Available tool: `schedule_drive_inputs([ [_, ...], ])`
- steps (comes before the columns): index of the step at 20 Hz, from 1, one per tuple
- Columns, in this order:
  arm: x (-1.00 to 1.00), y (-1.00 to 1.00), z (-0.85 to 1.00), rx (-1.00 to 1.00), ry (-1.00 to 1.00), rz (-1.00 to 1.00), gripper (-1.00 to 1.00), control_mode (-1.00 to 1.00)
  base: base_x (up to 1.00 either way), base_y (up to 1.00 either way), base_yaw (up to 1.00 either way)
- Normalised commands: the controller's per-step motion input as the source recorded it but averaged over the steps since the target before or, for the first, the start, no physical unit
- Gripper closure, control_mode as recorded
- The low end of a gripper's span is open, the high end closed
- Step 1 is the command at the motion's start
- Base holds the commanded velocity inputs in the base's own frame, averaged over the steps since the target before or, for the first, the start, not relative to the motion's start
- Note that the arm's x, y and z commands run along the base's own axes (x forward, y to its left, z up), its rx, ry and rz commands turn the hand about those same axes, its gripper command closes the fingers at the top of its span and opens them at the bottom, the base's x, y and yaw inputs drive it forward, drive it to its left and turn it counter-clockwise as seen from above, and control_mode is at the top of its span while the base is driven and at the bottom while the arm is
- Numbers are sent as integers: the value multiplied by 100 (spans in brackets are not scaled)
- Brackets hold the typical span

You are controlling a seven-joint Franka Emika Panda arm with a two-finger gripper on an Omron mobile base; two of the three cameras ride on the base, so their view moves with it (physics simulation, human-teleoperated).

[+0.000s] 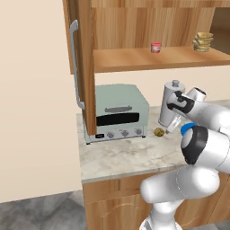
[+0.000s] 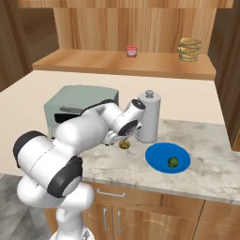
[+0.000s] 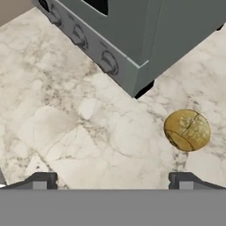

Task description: Pick the avocado and bread from the counter and place them on the plate. Then pick the jam from the cabinet and place it next to the plate. Lastly close the cabinet door.

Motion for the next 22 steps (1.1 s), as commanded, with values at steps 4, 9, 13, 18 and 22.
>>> schedule_drive_inputs([
  [4, 7, 10, -10, 0, 4, 0, -100, -100, 0, 0, 0],
  [9, 17, 2, -11, 0, 3, 0, -100, -100, 0, 0, 0],
  [13, 15, 0, -14, 0, 0, 0, -100, -100, 0, 0, 0],
  [18, 12, 0, -19, 0, 0, 0, -100, -100, 0, 0, 0],
  [22, 17, 0, -16, 0, 0, 0, -100, -100, 0, 0, 0],
])
